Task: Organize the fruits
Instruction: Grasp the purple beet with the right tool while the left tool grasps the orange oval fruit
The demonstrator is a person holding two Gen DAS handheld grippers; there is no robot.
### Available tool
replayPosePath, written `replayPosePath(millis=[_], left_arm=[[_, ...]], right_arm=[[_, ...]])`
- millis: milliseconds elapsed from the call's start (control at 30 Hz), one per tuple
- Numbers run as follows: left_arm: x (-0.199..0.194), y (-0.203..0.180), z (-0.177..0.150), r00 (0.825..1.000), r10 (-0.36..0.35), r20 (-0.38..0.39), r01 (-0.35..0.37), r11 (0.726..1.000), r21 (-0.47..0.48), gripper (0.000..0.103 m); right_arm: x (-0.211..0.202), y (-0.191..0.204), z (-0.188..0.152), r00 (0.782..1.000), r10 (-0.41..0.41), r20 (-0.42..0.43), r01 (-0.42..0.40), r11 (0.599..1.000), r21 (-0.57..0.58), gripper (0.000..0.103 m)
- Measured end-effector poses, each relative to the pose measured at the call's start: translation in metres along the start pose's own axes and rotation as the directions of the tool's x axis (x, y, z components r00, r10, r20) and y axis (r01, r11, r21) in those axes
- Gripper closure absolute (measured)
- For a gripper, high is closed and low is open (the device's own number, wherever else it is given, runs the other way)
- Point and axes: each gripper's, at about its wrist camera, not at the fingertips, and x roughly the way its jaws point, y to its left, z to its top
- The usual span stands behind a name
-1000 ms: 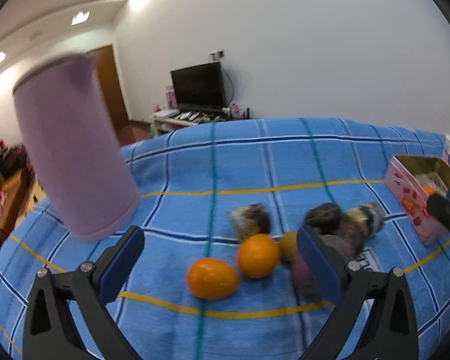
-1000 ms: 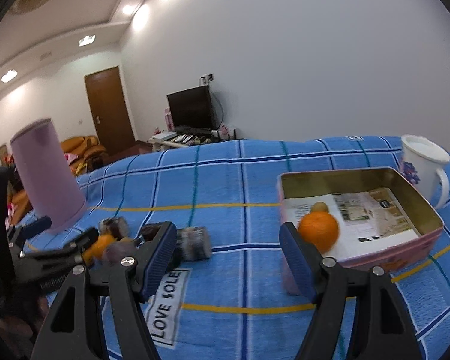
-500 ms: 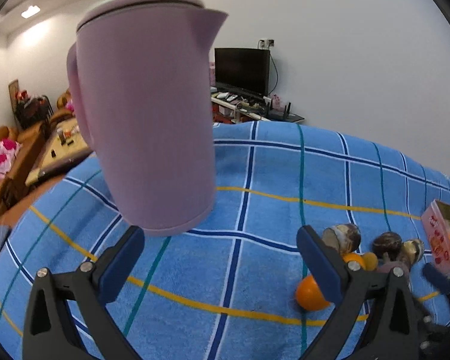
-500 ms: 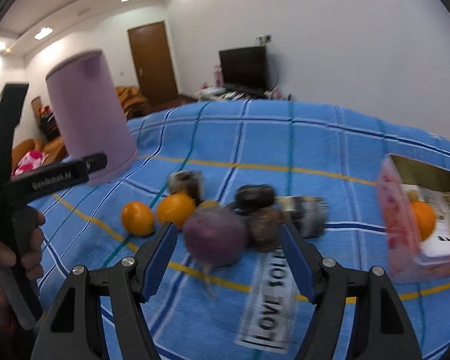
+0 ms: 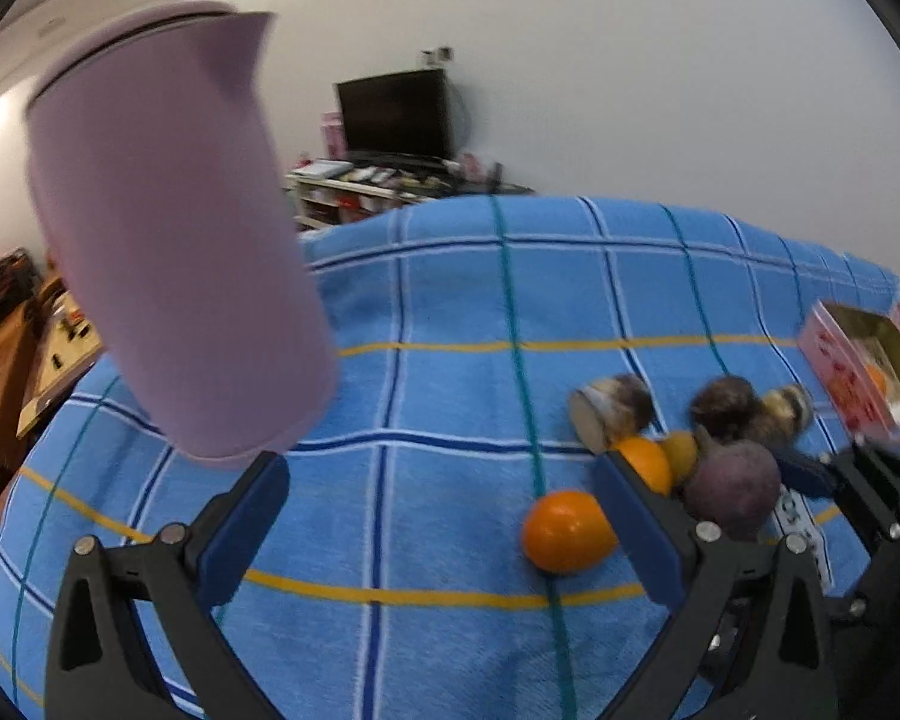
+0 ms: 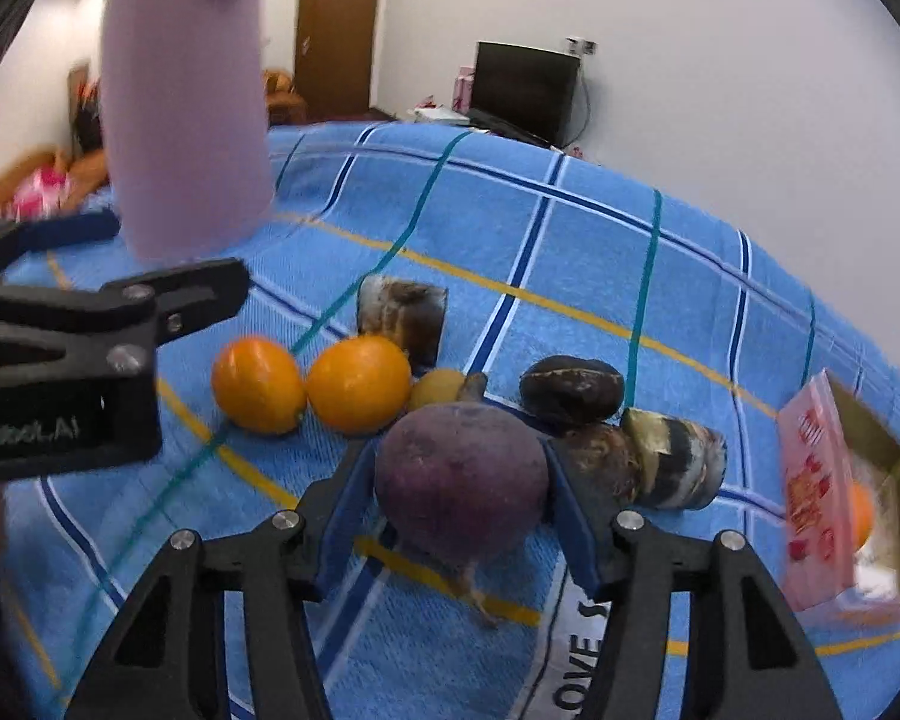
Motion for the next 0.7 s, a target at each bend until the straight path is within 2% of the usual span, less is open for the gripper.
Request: replayPosePath(millis=[67,200,300,333,433,567,700], left_arm=[[0.004,-0.008,-0.001,1.0,-0.018,-0.01,0.018,0.999,0.048,0.0],[0.007,-0.02,-0.005,0.998,-0.059,-0.035,0.062,0.993,0.103,0.0],[0.007,-0.012,-0.002,0.989,-0.14,-0.045,0.142,0.989,0.034,0.001],[0.009,-0.009,-0.002,0.988,-0.143,-0.054,0.144,0.989,0.024,0.001],[0.016,-0.009,-0.004,0.992,-0.104,-0.069,0.106,0.994,0.028,0.006],[0.021,-0.013,-0.008,0.988,-0.13,-0.084,0.133,0.991,0.03,0.014],[0.023,-0.026,-0.011,0.988,-0.131,-0.076,0.138,0.987,0.086,0.016]], right_arm=[[-0.003,-0.001,-0.005,1.0,-0.015,0.001,0.015,1.0,-0.017,0.047],[-0.014,-0.023,-0.013,0.996,0.085,0.035,-0.088,0.99,0.106,0.047],[-0.033,-0.037,-0.021,0.981,0.134,0.138,-0.156,0.974,0.165,0.047],[-0.041,-0.042,-0.023,0.974,0.138,0.18,-0.17,0.969,0.179,0.047],[-0.052,-0.048,-0.027,0.968,0.11,0.225,-0.156,0.968,0.196,0.047],[-0.058,-0.058,-0.034,0.967,0.094,0.236,-0.15,0.962,0.229,0.047],[-0.062,-0.065,-0.035,0.968,0.063,0.244,-0.123,0.964,0.237,0.047]])
